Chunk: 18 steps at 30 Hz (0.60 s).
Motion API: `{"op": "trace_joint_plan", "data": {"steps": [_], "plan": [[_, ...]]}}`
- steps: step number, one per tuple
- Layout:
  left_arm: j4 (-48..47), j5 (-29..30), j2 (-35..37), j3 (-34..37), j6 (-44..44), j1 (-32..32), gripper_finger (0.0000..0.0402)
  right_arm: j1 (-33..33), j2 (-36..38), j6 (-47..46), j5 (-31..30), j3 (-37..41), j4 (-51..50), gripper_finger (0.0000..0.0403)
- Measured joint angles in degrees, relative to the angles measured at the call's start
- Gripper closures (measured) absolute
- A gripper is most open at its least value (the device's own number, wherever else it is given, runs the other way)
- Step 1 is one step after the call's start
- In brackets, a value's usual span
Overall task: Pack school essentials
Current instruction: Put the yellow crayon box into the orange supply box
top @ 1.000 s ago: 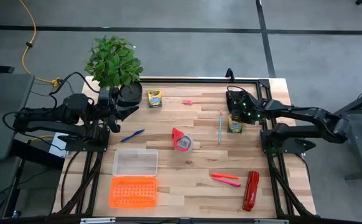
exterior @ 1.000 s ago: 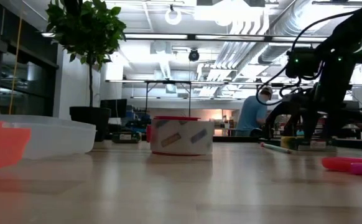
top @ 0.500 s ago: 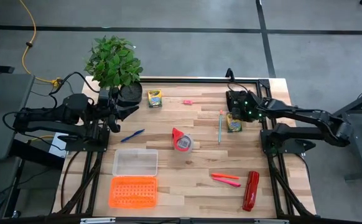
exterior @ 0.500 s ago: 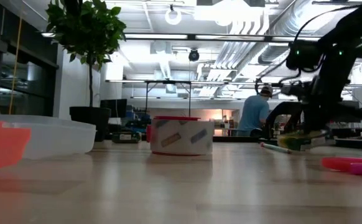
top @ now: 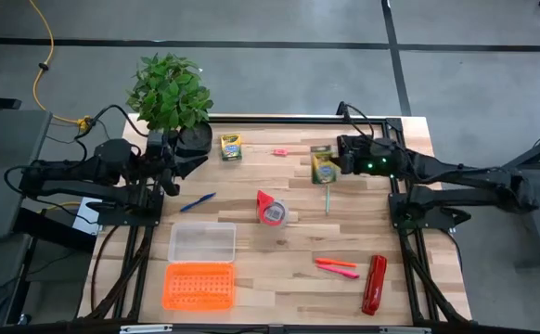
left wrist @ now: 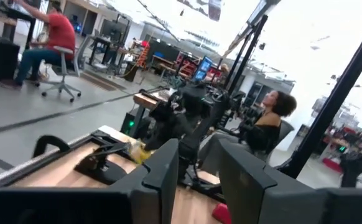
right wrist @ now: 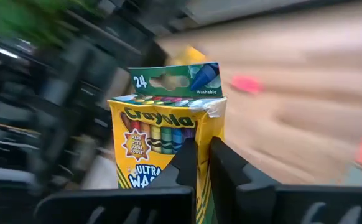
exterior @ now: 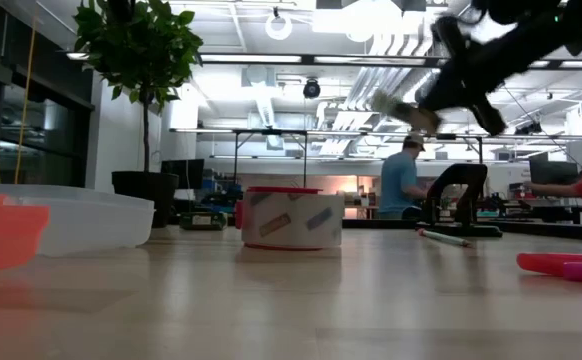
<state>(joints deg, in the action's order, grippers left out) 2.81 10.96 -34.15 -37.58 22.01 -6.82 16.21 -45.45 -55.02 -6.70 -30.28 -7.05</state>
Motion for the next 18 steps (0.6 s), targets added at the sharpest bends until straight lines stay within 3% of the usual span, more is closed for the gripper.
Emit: {"op": "trace_joint_plan", "data": {"steps": [5, 12, 18], "plan": [[3.1, -1.7, -5.5, 0.0, 4.0, 0.0, 0.0254, -6.7, -1.9, 0.9, -7.5, -1.0, 11.0, 0.0402], [10.1, -1.9, -13.9, 0.0, 7.1, -0.3, 0.0160, -13.6, -10.3, 12.7, -16.2, -15.6, 4.4, 0.0402], [15.9, -1.4, -18.9, 0.0, 6.5, -0.3, 0.0124, -16.3, -20.5, 20.7, -20.7, -28.3, -0.2, 0.0402]]}}
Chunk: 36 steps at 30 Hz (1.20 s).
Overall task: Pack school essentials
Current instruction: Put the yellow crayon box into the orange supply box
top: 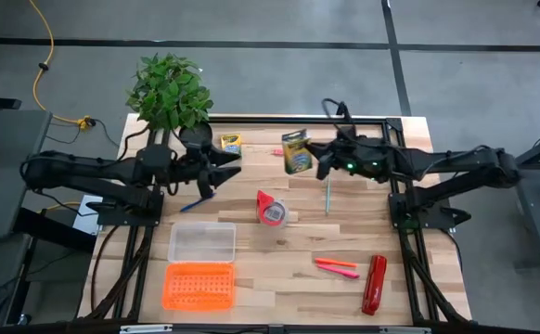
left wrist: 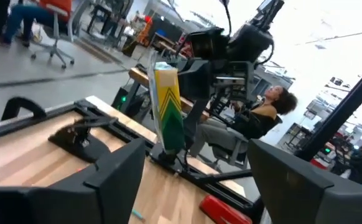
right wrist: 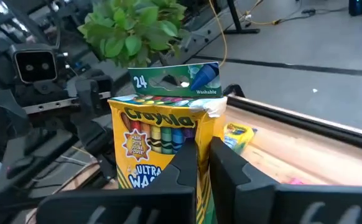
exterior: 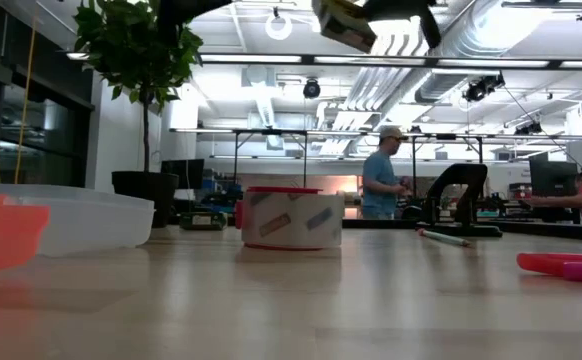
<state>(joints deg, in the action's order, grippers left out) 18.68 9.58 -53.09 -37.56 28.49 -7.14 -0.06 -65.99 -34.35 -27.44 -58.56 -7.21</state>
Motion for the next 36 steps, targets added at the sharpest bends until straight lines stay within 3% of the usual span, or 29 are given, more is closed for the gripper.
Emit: {"op": "trace_joint_plan", "data": {"steps": [7, 14, 36], "plan": [[5.5, 1.2, -4.7, 0.0, -3.5, 0.0, 0.0122, -1.1, -10.5, 2.6, 0.4, -9.7, -0.3, 0.0403], [5.5, 1.9, -7.6, 0.0, -4.1, 0.0, 0.0122, -1.5, -16.2, 2.3, 1.4, -14.6, -0.4, 0.0403], [14.8, 9.5, -14.3, 0.0, -0.8, 0.0, 0.0122, -1.5, -17.7, 1.4, 0.5, -15.4, 2.4, 0.0403]]}}
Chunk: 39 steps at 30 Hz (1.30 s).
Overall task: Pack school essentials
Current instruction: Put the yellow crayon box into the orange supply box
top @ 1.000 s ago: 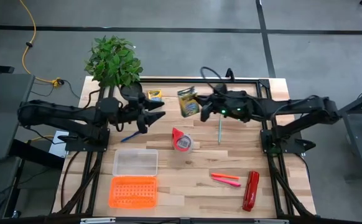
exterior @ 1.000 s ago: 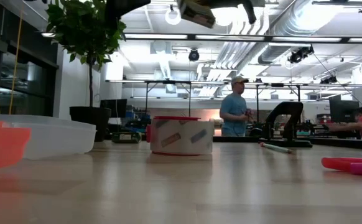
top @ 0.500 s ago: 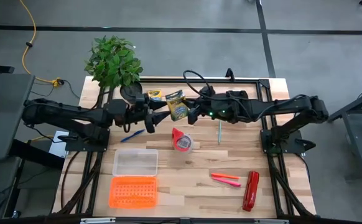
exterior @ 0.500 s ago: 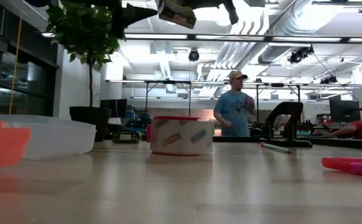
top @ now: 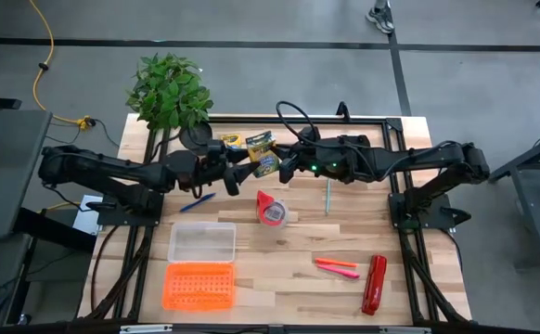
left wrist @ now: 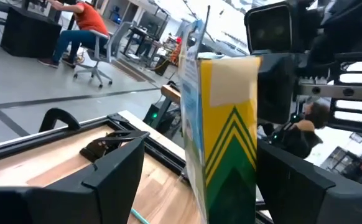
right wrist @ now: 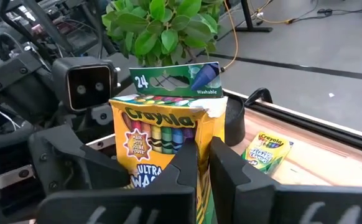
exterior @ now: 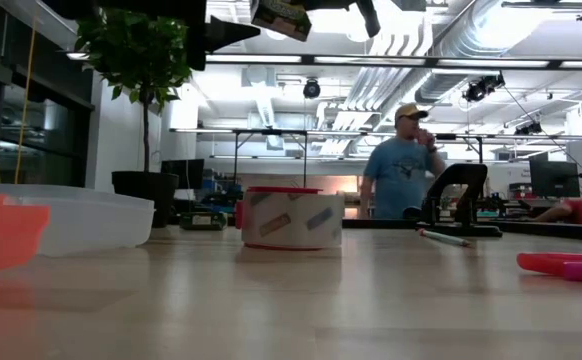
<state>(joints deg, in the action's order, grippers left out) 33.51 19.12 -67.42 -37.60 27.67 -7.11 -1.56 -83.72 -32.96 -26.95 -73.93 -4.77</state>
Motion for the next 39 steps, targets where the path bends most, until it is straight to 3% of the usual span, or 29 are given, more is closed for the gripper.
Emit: {"op": "trace_joint_plan", "data": {"steps": [8, 24, 32, 39], "plan": [[1.1, 1.3, -2.8, 0.0, 3.6, 0.0, 0.0154, 0.0, 0.0, 0.0, -1.1, 0.0, 0.3, 0.0403], [5.7, 1.6, -4.1, 0.0, 2.3, 0.0, 0.0277, 0.0, 0.0, 0.0, -1.9, 0.1, 0.8, 0.0400], [5.6, 1.6, -4.0, 0.0, 2.1, 0.0, 0.0338, 0.0, 0.1, -0.6, -1.8, 0.1, 1.2, 0.0365], [5.4, 1.5, -3.9, 0.0, -0.8, 0.0, 0.0362, 0.0, 1.2, -0.6, -0.7, 0.1, 0.2, 0.0323]]}}
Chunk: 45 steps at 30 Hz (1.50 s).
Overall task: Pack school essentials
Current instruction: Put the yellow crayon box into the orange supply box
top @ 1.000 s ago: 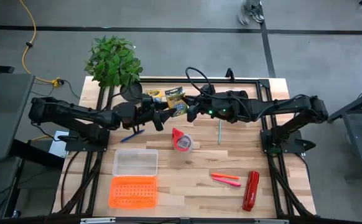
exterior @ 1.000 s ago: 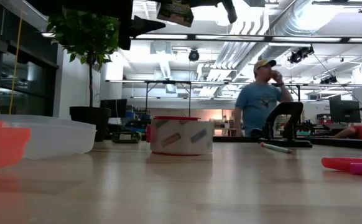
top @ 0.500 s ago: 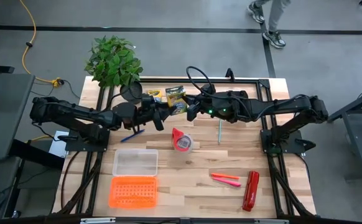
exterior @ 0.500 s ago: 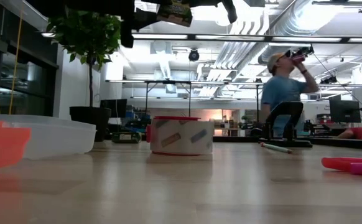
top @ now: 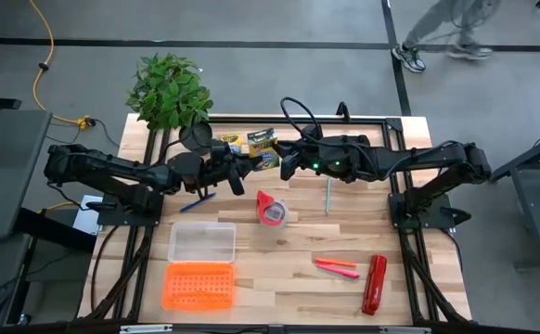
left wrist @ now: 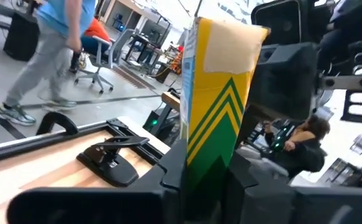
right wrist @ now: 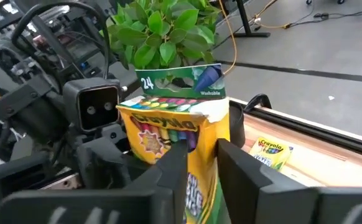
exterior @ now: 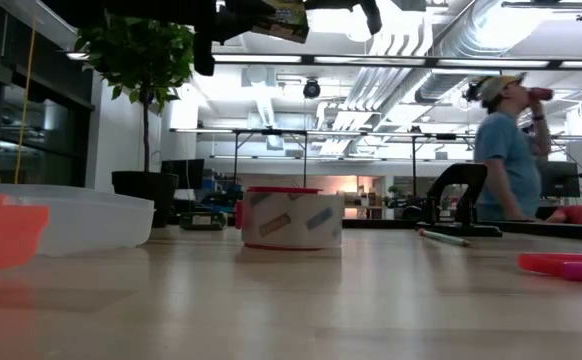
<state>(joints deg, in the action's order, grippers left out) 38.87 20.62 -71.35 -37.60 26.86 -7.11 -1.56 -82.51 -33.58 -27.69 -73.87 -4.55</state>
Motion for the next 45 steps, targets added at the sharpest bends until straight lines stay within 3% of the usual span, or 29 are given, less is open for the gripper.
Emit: {"op": "trace_joint_plan", "data": {"steps": [5, 9, 14, 19, 22, 32, 39, 41, 45], "plan": [[-3.8, -1.2, 3.1, 0.0, -1.6, -0.8, 0.0362, 0.2, 4.1, 1.2, 0.3, 0.0, -4.9, 0.0271], [-15.1, -5.0, 9.1, 0.0, -1.6, -2.7, 0.0362, 0.4, 8.6, 4.2, -0.8, 0.0, -10.7, 0.0234], [-30.4, -13.9, 19.5, 0.0, -1.6, -5.0, 0.0362, 0.4, 13.4, 5.5, -0.8, 0.0, -18.4, 0.0219], [-43.8, -28.2, 27.9, 0.0, 3.5, -4.7, 0.0362, 0.4, 16.4, 5.3, -1.2, 0.0, -25.0, 0.0219], [-51.4, -30.3, 30.0, 0.0, 9.2, -2.1, 0.0362, 0.4, 17.0, 5.2, -2.2, 0.0, -26.9, 0.0219], [-60.5, -23.8, 28.9, 2.8, 27.7, 14.9, 0.0362, 0.4, 16.5, 5.1, -2.3, 0.0, -27.8, 0.0219], [-67.6, -23.7, 27.0, 5.1, 28.5, 25.2, 0.0362, 0.4, 16.2, 5.2, -2.3, 0.0, -28.0, 0.0219], [-67.8, -26.2, 26.1, 5.6, 26.3, 25.2, 0.0362, 0.4, 16.1, 5.1, -2.3, 0.0, -28.0, 0.0219], [-68.1, -37.0, 22.6, 5.6, 22.0, 21.3, 0.0362, 0.4, 16.1, 5.1, -2.9, 0.0, -28.2, 0.0219]]}}
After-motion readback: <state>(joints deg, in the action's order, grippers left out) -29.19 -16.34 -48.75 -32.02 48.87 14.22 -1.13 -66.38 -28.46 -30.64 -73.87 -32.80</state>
